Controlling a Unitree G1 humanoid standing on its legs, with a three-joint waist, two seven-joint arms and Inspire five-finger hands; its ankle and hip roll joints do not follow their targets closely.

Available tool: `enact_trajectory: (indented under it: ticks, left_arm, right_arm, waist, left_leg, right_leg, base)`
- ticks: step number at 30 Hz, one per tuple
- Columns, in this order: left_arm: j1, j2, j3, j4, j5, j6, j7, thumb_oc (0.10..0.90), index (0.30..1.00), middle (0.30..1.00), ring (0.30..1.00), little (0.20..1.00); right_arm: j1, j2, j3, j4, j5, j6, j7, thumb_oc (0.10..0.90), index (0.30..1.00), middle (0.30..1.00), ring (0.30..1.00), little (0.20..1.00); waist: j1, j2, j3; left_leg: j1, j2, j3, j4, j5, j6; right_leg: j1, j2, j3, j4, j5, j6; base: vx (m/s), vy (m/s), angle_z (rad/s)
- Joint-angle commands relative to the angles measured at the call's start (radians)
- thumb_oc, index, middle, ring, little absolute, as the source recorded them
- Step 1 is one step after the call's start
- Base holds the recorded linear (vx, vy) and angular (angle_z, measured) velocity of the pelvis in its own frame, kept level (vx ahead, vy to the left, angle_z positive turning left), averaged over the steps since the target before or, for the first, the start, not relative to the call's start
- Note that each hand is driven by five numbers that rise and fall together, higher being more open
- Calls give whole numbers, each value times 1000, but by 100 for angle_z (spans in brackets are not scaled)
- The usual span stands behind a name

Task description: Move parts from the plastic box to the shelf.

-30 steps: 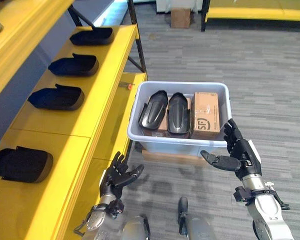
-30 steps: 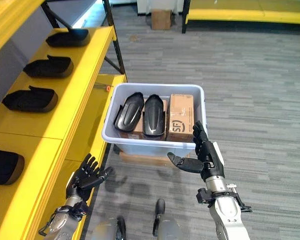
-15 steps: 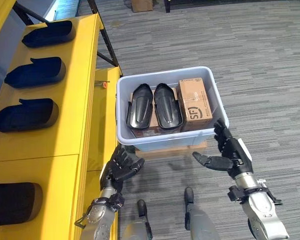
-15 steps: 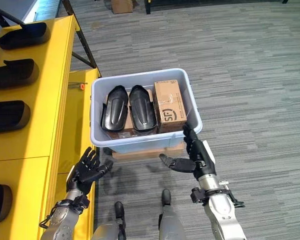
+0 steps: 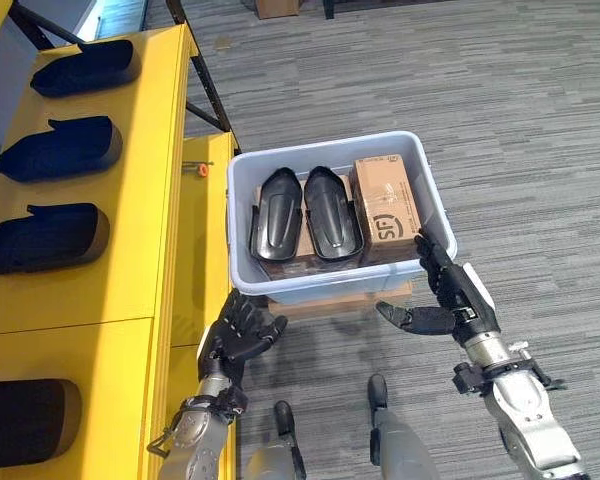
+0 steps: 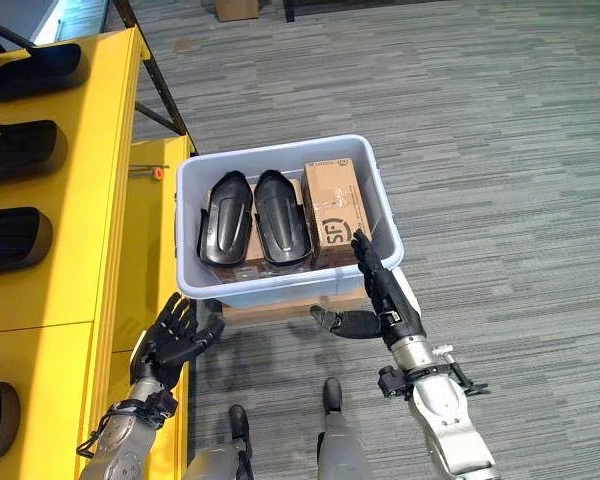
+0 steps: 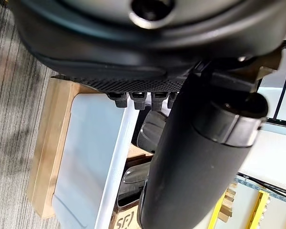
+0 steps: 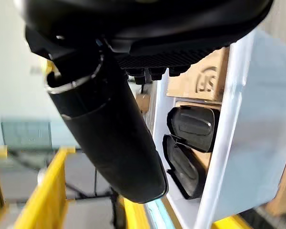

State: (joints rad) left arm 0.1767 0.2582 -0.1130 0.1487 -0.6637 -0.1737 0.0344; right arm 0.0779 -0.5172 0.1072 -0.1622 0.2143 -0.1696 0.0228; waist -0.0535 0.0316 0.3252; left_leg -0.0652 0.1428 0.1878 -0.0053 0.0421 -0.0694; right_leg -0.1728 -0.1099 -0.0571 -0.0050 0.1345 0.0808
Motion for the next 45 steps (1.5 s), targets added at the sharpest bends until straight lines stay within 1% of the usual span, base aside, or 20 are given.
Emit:
enact_trajectory:
  ticks: [1,2,4,5,6,7,10,11,13,14,15,16,17,21,22,28,32,35,38,45]
  left_arm:
    - [14,73,23,-105,-26,-66,-41,900,1000,1000,1000,1000]
    - [13,73,24,-105,-26,-66,-41,900,1000,1000,1000,1000]
    - [15,89,6,-112,-40,-62,-53,900,1000,1000,1000,1000]
    - [15,88,7,-111,-41,-62,-53,900,1000,1000,1000,1000]
    - [16,94,3,-114,-47,-62,-56,900,1000,1000,1000,1000]
    - [14,112,-13,-116,-58,-61,-57,900,1000,1000,1000,1000]
    - [6,144,-39,-124,-73,-59,-56,900,1000,1000,1000,1000]
    - [5,142,-36,-123,-73,-59,-57,900,1000,1000,1000,1000]
    - [-10,171,-54,-129,-84,-59,-57,900,1000,1000,1000,1000]
    - [-10,171,-54,-129,-84,-59,-57,900,1000,1000,1000,1000]
    - [-20,189,-63,-136,-92,-59,-51,900,1000,1000,1000,1000]
    - [-23,191,-67,-138,-95,-59,-48,900,1000,1000,1000,1000]
    - [-34,199,-76,-135,-96,-58,-45,900,1000,1000,1000,1000]
    - [-54,201,-79,-134,-90,-60,-35,900,1000,1000,1000,1000]
    - [-72,202,-84,-135,-87,-64,-24,900,1000,1000,1000,1000]
    - [-94,205,-89,-140,-89,-71,-11,900,1000,1000,1000,1000]
    - [-108,199,-92,-140,-93,-74,-1,900,1000,1000,1000,1000]
    - [-111,199,-94,-143,-93,-75,3,900,1000,1000,1000,1000]
    - [-116,199,-89,-150,-101,-78,10,900,1000,1000,1000,1000]
    - [-122,192,-82,-153,-109,-83,21,900,1000,1000,1000,1000]
  right_arm:
    - [-153,-82,-47,-169,-97,-117,-27,900,1000,1000,1000,1000]
    - [-155,-82,-46,-168,-98,-117,-27,900,1000,1000,1000,1000]
    - [-257,-143,-21,-137,-120,-113,-54,900,1000,1000,1000,1000]
    - [-261,-144,-18,-134,-120,-114,-55,900,1000,1000,1000,1000]
    - [-299,-165,-2,-121,-128,-109,-58,900,1000,1000,1000,1000]
    - [-398,-223,52,-84,-138,-95,-63,900,1000,1000,1000,1000]
    - [-569,-294,163,1,-123,-66,-66,900,1000,1000,1000,1000]
    - [-580,-294,170,8,-122,-68,-67,900,1000,1000,1000,1000]
    - [-750,-349,284,102,-119,-39,-65,900,1000,1000,1000,1000]
    - [-751,-349,285,102,-119,-39,-65,900,1000,1000,1000,1000]
    - [-874,-372,369,176,-115,-20,-63,900,1000,1000,1000,1000]
    - [-902,-368,386,202,-108,-12,-66,900,1000,1000,1000,1000]
    - [-965,-363,443,244,-119,5,-53,900,1000,1000,1000,1000]
    - [-1022,-353,479,285,-123,19,-55,900,1000,1000,1000,1000]
    - [-1071,-339,512,329,-132,31,-57,900,1000,1000,1000,1000]
    - [-1140,-325,547,389,-143,40,-69,900,1000,1000,1000,1000]
    - [-1193,-323,560,433,-167,52,-89,900,1000,1000,1000,1000]
    - [-1224,-326,579,446,-183,53,-92,900,1000,1000,1000,1000]
    - [-1315,-352,616,488,-230,60,-117,900,1000,1000,1000,1000]
    - [-1365,-358,620,493,-264,63,-145,900,1000,1000,1000,1000]
  waist:
    - [-2,-47,-85]
    - [-3,-46,-87]
    - [9,-49,-79]
    - [8,-49,-78]
    - [13,-49,-73]
    - [29,-52,-58]
    - [51,-55,-34]
    - [47,-53,-32]
    - [65,-57,-7]
    - [65,-57,-8]
    - [77,-58,13]
    - [81,-58,18]
    - [92,-62,32]
    - [95,-62,50]
    - [101,-63,65]
    - [105,-65,85]
    - [107,-67,111]
    - [107,-67,119]
    - [108,-71,136]
    - [107,-70,147]
  left_leg:
    - [-89,48,-18,117,-26,-17]
    - [-92,48,-18,115,-22,-17]
    - [-103,50,-22,121,-21,-18]
    - [-103,50,-22,121,-21,-18]
    - [-108,51,-24,123,-20,-19]
    - [-120,50,-30,126,-15,-20]
    - [-142,52,-39,133,-10,-22]
    - [-144,52,-40,134,-10,-22]
    - [-162,55,-48,147,-9,-24]
    - [-163,55,-48,147,-8,-24]
    - [-181,57,-50,159,-9,-24]
    - [-185,57,-50,162,-8,-25]
    - [-195,57,-52,163,-6,-25]
    - [-212,58,-52,161,-2,-25]
    - [-228,56,-52,158,3,-25]
    - [-253,52,-52,155,9,-26]
    - [-273,47,-50,155,9,-27]
    - [-280,47,-49,154,11,-27]
    - [-304,44,-44,148,15,-27]
    - [-323,37,-46,155,9,-24]
  right_leg:
    - [41,-53,-10,118,-203,40]
    - [38,-52,-10,116,-200,39]
    - [26,-52,-12,129,-201,39]
    - [25,-52,-12,130,-201,39]
    - [20,-52,-14,133,-201,39]
    - [9,-52,-19,138,-200,39]
    - [-13,-52,-28,150,-197,37]
    - [-14,-52,-28,151,-198,37]
    - [-33,-52,-37,166,-196,34]
    - [-34,-52,-37,166,-196,34]
    - [-52,-50,-40,172,-193,33]
    - [-55,-50,-42,172,-191,33]
    - [-64,-49,-42,170,-186,33]
    - [-83,-47,-44,170,-181,33]
    - [-103,-47,-47,170,-174,33]
    - [-131,-46,-48,171,-166,33]
    - [-154,-45,-48,177,-163,32]
    - [-165,-44,-47,178,-159,32]
    - [-193,-45,-44,172,-148,35]
    - [-219,-45,-39,181,-146,35]
  base:
    - [0,0,0]
    - [0,0,0]
    - [-33,-12,2]
    - [0,0,0]
    - [-61,-21,3]
    - [-80,-26,3]
    - [-70,-23,3]
    - [-51,-19,17]
    - [-49,-16,18]
    - [-54,-7,15]
    - [-44,-3,16]
    - [-50,-5,0]
    - [-17,-2,-7]
    - [-16,2,3]
    - [-16,5,-5]
    - [-5,3,0]
    - [0,0,0]
    - [0,-2,-1]
    - [0,-2,-2]
    - [0,0,0]
